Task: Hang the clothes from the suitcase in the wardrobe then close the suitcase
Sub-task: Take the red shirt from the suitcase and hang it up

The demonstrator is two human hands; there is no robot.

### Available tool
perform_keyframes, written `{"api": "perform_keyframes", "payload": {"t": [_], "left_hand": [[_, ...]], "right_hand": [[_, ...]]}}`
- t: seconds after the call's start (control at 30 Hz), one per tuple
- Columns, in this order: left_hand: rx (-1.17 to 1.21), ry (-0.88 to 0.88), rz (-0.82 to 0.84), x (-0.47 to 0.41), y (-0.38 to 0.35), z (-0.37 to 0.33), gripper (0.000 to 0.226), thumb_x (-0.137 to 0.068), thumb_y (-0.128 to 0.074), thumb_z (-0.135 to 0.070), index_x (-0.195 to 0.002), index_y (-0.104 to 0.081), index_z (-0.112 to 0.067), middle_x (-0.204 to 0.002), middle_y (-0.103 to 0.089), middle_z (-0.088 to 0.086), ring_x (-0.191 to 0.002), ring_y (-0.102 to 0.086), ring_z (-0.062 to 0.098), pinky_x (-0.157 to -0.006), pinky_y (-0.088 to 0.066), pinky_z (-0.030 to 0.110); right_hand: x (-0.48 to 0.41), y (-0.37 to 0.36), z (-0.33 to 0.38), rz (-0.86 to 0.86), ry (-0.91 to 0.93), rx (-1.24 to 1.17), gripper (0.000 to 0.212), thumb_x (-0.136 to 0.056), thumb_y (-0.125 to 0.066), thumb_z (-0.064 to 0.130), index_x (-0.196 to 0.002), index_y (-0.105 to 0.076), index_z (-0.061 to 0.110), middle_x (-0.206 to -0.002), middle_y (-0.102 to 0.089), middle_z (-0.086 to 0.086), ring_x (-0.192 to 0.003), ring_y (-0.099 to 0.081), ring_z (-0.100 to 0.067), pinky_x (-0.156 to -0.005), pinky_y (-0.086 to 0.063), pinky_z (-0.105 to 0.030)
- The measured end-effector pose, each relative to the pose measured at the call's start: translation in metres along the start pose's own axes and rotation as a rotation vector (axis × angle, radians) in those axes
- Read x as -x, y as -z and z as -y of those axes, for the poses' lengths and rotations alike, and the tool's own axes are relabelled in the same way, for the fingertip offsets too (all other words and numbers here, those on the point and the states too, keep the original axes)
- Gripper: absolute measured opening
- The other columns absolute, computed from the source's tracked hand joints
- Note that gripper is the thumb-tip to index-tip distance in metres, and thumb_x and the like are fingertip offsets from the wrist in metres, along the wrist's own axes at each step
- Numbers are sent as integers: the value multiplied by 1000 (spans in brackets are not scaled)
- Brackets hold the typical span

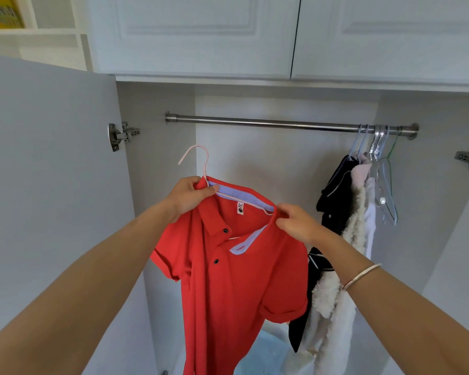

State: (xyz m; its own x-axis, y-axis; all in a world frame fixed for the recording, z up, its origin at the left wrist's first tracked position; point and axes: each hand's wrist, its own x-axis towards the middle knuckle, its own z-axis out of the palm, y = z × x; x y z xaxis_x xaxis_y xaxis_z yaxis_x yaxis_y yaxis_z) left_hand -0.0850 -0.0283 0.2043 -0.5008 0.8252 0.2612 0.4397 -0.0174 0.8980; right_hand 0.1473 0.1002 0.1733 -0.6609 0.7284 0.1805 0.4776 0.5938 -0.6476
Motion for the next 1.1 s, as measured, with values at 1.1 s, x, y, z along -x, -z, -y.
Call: {"api": "perform_keyframes", "payload": {"t": [1.1], "left_hand": [[-585, -150, -29, 1, 5, 8, 41, -90, -36, -33, -121, -60, -22, -125, -58, 2, -122, -50, 21, -102, -29, 32]], "right_hand": [[-16, 15, 9, -379, -93, -185, 35, -86, -46, 38, -61, -53, 16, -58, -51, -1, -60, -49, -20, -62, -38, -35]]}}
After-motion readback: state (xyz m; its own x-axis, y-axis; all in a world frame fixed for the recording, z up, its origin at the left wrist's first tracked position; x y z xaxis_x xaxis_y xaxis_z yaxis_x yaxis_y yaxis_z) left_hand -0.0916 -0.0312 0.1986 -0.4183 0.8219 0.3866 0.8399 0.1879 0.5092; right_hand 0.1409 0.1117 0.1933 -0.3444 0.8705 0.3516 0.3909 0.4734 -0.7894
